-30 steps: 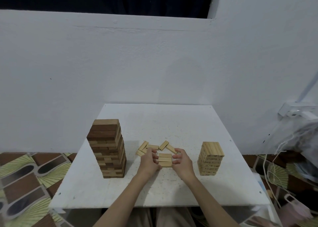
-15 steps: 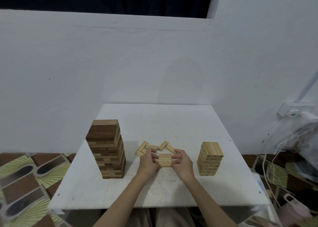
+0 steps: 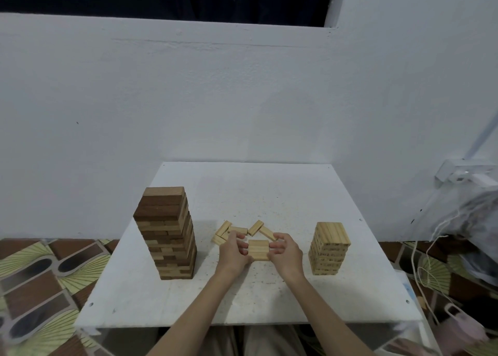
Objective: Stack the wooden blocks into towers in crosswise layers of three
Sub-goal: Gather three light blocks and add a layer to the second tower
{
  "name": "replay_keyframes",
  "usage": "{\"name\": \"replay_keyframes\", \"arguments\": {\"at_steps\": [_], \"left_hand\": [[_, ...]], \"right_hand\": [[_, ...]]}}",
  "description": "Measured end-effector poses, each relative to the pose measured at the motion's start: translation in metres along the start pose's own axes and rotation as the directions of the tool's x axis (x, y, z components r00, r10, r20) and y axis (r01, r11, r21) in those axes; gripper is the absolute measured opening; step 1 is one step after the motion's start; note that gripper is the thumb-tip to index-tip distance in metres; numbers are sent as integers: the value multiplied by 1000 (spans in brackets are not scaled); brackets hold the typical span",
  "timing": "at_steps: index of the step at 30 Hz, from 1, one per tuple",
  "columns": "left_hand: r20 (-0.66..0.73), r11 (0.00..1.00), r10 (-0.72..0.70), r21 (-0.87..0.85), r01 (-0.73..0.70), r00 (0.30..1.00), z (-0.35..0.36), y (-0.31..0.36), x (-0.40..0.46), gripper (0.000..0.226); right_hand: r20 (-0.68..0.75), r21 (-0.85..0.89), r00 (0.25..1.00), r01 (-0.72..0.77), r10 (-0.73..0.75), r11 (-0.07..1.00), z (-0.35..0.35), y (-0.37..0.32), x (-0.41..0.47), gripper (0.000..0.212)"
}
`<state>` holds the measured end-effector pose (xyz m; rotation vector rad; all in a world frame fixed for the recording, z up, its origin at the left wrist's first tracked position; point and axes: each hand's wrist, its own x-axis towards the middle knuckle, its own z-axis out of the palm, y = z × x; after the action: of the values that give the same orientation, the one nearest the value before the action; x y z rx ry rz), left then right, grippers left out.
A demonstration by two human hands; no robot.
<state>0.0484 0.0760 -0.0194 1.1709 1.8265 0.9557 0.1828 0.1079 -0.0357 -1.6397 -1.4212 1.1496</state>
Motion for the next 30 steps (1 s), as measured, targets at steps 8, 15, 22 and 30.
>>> {"name": "replay_keyframes", "arguments": {"at_steps": [8,15,22,30], "left_hand": [[-21,998,-20,-65,19,1000,0,0,-1,43],[-40,995,-39,-92,35,998,1,-1,-2,44],[-48,992,-32,-121,26,998,-1,3,-3,46],[-85,990,52,-127,-63,995,-10,18,-3,34]], "right_hand": [[-22,5,1000,-19,19,1000,0,-1,1,44],[-47,39,998,-43,45,998,0,-3,-2,41],[-57,46,997,-48,50,998,-1,-5,-4,40],[-47,131,999,3,3,991,-10,-24,-7,41]]}}
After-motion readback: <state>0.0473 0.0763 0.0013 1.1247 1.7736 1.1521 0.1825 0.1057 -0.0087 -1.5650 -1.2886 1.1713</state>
